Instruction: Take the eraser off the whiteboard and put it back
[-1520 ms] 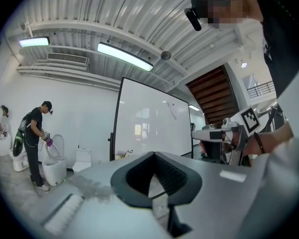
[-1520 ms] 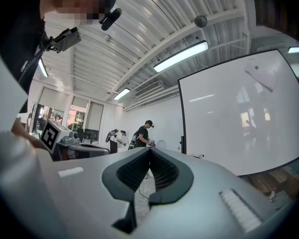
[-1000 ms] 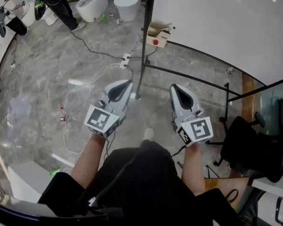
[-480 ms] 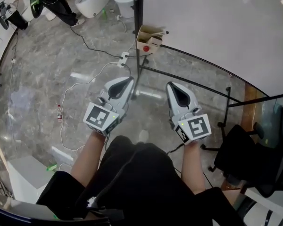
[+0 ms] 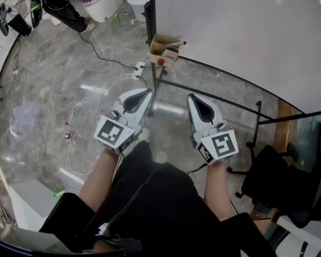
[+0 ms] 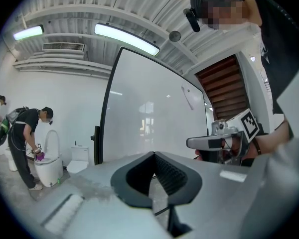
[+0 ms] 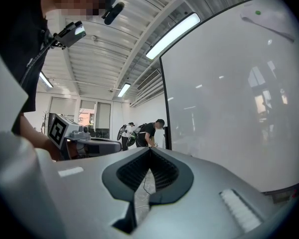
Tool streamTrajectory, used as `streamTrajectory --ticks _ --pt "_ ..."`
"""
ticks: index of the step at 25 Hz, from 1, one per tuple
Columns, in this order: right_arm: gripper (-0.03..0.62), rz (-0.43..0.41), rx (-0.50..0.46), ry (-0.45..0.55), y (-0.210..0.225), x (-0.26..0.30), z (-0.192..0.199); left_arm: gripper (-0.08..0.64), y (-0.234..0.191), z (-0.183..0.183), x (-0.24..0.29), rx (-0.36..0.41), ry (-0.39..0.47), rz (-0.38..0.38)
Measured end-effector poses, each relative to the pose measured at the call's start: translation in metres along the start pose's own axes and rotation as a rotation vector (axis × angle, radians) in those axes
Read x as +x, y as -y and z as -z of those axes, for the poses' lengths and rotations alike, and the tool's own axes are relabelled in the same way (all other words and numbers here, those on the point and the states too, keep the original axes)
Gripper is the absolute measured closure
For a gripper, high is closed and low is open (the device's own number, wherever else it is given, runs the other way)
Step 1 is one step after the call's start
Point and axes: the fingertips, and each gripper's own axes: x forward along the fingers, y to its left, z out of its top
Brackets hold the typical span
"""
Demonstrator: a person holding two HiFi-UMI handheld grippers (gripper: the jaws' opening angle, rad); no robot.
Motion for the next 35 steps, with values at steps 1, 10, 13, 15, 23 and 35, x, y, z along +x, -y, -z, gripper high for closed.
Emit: streamTrajectory --ticks 1,10,13,15,23,35 --pt "0.583 0.007 -0.001 0.002 0.003 0.001 -0.001 0.558 -0.002 -0.001 0.005 0.000 0.001 0.006" --pt "0.583 0.100 -0.028 0.007 0.024 0.031 -0.014 0.558 -0.033 0.002 0.045 0.017 -0.025 0.117" --pt "0.583 0.138 -0.032 0.004 0.027 0.040 -0.014 0.558 -0.046 0.014 0.056 0.064 -0.056 0.175" --pt "0.583 0.161 -0.035 -0.001 0.027 0.047 -0.015 0.558 -0.056 0.013 0.065 0.105 -0.066 0.202" --pt "0.583 0.266 -0.036 -0.031 0.035 0.067 -0.012 0.515 -0.086 0.022 0.111 0.248 -0.117 0.328" --pt "0.583 0.365 -0.023 -0.045 0.037 0.070 0.000 0.399 -0.090 0.046 0.147 0.384 -0.176 0.432"
